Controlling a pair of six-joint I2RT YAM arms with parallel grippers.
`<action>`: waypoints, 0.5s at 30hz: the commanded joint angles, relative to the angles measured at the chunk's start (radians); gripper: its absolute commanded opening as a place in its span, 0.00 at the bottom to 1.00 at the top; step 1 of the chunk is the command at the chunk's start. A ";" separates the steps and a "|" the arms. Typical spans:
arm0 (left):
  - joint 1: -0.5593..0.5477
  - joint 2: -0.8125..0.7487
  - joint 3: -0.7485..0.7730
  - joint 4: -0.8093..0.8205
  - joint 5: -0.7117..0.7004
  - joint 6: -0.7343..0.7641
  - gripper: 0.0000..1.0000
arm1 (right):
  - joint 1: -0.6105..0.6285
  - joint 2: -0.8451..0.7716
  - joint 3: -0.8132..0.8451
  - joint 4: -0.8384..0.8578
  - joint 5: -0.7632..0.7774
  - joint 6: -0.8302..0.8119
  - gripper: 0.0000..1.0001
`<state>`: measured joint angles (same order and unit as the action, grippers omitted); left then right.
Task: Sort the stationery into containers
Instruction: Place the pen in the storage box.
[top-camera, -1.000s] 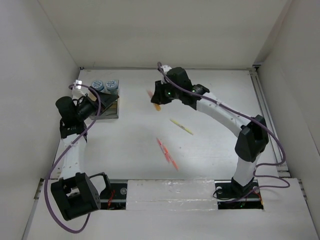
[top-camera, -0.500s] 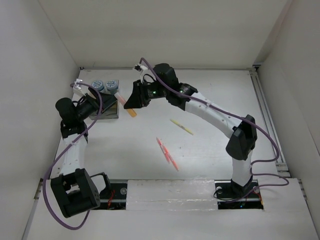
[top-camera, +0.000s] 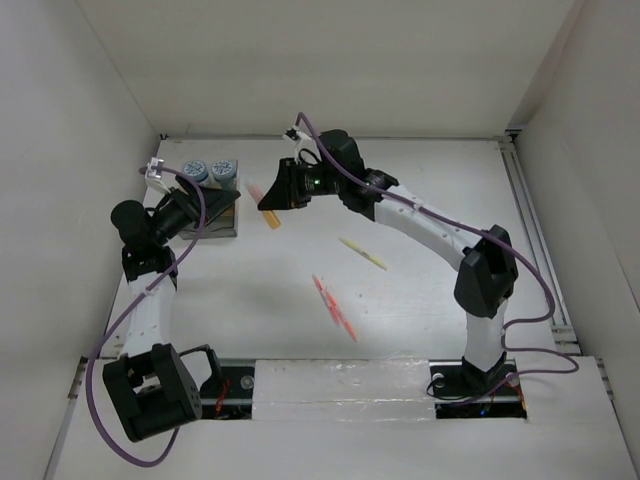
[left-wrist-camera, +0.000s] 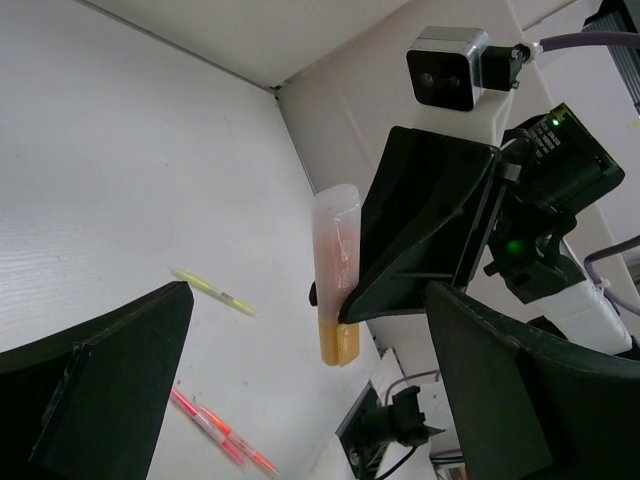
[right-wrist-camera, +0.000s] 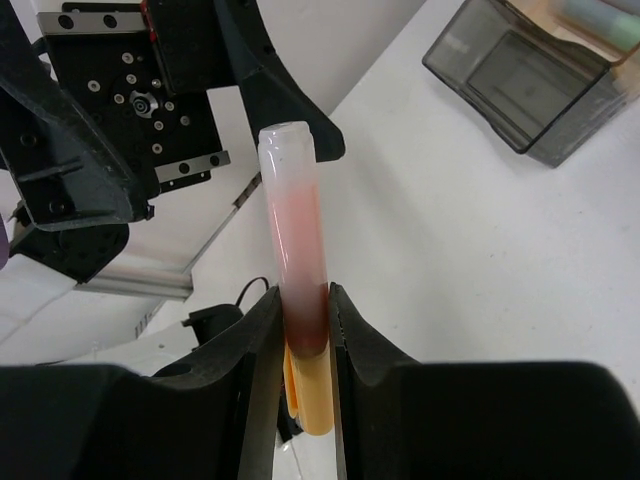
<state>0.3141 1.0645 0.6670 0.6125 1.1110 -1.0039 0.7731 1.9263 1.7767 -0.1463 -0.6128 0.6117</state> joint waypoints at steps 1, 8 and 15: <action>-0.003 -0.024 -0.010 0.092 0.027 -0.016 1.00 | 0.028 0.002 0.035 0.070 -0.001 0.019 0.00; -0.003 -0.024 -0.020 0.102 0.018 -0.016 0.96 | 0.061 0.031 0.073 0.079 -0.047 0.031 0.00; -0.003 -0.034 -0.029 0.150 0.027 -0.045 0.80 | 0.081 0.085 0.101 0.088 -0.047 0.049 0.00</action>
<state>0.3141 1.0626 0.6453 0.6670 1.1107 -1.0397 0.8459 1.9934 1.8252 -0.1192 -0.6407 0.6445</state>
